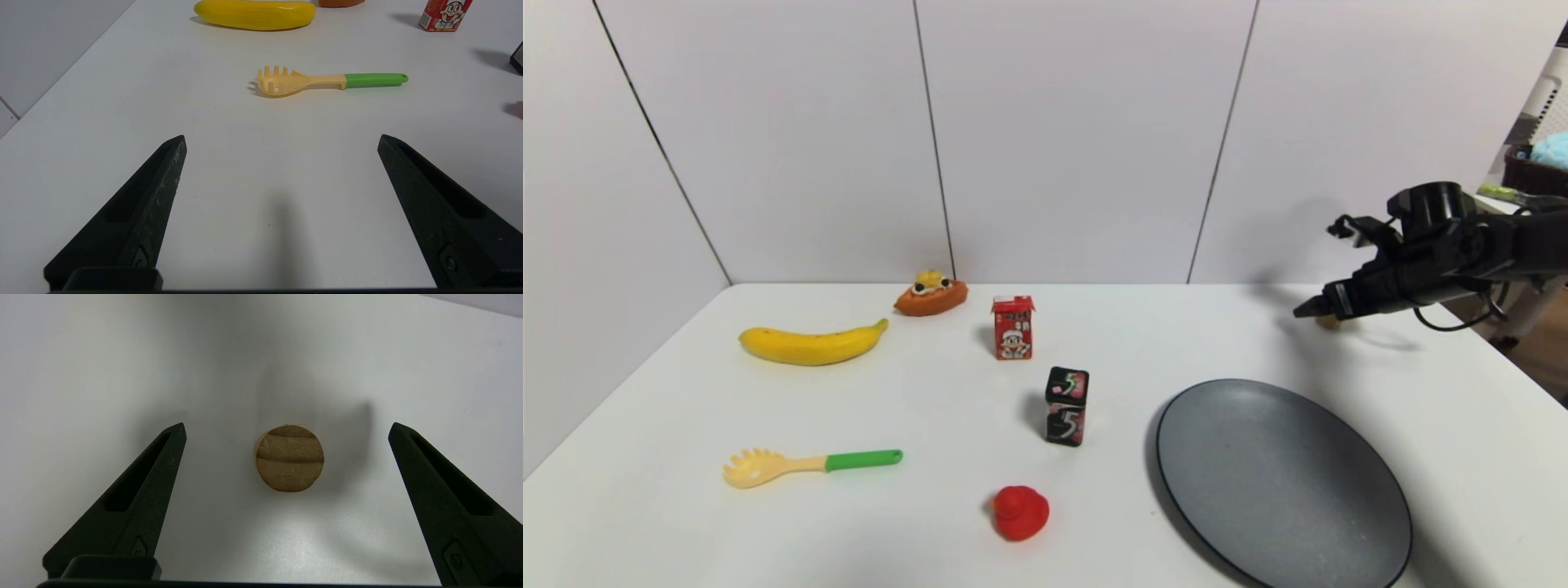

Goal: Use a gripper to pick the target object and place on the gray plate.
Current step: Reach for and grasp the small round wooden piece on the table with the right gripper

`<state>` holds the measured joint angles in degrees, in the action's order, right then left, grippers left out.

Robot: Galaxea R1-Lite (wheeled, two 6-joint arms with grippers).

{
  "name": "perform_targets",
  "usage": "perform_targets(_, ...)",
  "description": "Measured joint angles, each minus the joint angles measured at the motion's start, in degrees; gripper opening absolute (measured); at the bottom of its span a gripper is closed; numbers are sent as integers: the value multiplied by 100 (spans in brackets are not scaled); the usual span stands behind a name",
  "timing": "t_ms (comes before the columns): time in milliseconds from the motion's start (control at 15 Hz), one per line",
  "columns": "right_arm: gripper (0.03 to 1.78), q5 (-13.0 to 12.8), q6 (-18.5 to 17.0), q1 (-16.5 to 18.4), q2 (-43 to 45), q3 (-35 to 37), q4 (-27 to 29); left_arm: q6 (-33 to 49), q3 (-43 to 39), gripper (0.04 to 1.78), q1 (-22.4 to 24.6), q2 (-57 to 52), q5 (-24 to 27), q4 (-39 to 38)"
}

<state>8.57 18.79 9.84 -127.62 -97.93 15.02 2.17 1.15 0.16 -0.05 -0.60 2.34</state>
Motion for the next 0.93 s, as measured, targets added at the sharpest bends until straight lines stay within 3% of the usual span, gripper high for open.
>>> perform_targets(933, 171, -15, -16, 123, -96, -98, 165, 0, 0, 169, 0, 0, 0, 2)
